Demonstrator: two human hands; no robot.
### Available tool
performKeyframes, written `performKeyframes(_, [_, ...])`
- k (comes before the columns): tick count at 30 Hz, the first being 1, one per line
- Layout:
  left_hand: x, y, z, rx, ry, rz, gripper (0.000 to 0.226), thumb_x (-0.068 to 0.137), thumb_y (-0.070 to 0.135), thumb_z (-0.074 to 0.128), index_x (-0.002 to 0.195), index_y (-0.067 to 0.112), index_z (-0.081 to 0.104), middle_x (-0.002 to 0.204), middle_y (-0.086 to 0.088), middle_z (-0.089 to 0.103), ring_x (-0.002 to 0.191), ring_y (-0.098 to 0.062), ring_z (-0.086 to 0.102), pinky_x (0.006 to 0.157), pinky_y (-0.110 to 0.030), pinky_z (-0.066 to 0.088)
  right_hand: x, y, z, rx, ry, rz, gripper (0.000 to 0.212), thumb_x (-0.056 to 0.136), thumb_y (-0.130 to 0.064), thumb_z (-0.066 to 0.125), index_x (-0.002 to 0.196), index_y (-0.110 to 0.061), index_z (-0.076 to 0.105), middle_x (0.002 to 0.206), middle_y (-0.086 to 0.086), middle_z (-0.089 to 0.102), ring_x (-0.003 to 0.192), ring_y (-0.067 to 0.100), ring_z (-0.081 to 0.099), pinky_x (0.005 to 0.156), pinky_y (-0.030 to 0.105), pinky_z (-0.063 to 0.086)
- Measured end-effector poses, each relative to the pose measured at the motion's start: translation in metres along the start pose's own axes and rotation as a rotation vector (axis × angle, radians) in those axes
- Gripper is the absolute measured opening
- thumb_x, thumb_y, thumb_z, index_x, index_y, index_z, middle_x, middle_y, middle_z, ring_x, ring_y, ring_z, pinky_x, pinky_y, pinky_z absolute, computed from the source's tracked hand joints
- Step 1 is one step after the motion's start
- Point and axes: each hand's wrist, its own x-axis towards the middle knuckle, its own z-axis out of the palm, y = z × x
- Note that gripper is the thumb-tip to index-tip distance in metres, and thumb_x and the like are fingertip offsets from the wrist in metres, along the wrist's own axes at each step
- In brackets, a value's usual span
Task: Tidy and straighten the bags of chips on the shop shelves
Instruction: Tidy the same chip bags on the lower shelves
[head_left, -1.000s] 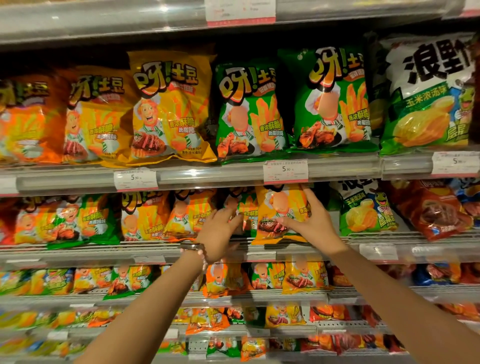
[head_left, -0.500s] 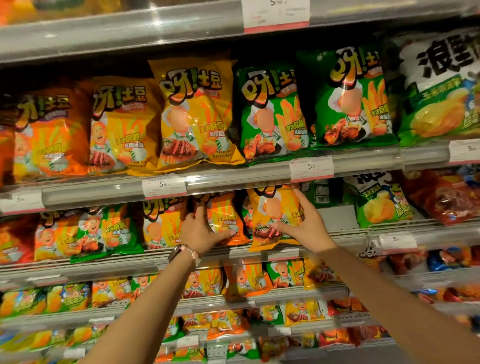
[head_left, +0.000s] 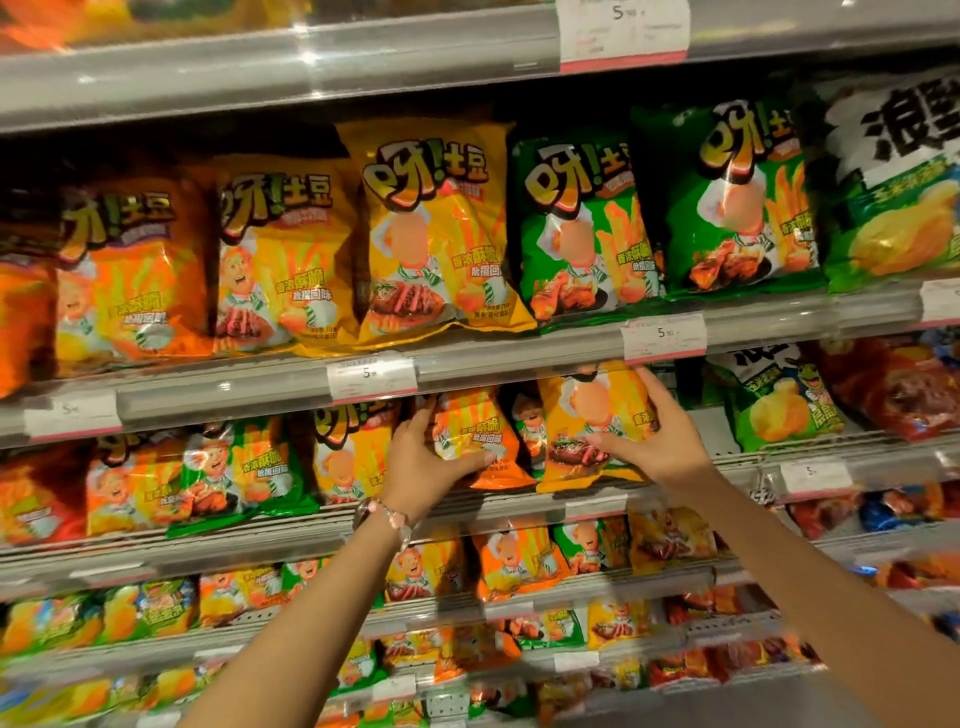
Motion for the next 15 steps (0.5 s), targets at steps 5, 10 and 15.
performKeyframes(5, [-0.021,0.000,-0.022,-0.043,-0.008,0.016,0.111,0.054,0.057,0.082,0.147,0.017,0.035,0.149,-0.001,0.040,0.135,-0.018,0.039,0.101,-0.026,0.033,0.001,-0.001,0.000,-0.087,-0.050,-0.004,0.106,0.058,-0.039,0.086,0.147,-0.030,0.029,0.141,-0.003,0.043,0.125,0.014,0.045,0.106,0.037,0.039])
performKeyframes(10, [-0.047,-0.003,-0.047,-0.079,-0.012,0.010,0.113,0.047,0.059,0.080,0.144,0.019,0.040,0.145,0.002,0.045,0.125,-0.005,0.039,0.099,-0.024,0.034,0.002,-0.008,0.012,-0.069,-0.032,-0.043,0.100,0.054,-0.049,0.083,0.138,-0.045,0.031,0.132,-0.015,0.044,0.118,0.003,0.044,0.100,0.025,0.038])
performKeyframes(15, [-0.074,-0.010,-0.062,-0.105,-0.052,0.045,0.111,0.046,0.059,0.081,0.143,0.022,0.041,0.135,0.012,0.050,0.114,0.009,0.042,0.095,-0.011,0.033,0.009,-0.009,0.028,-0.104,0.012,-0.050,0.096,0.062,-0.042,0.085,0.143,-0.033,0.033,0.124,-0.014,0.042,0.113,0.003,0.040,0.093,0.023,0.034])
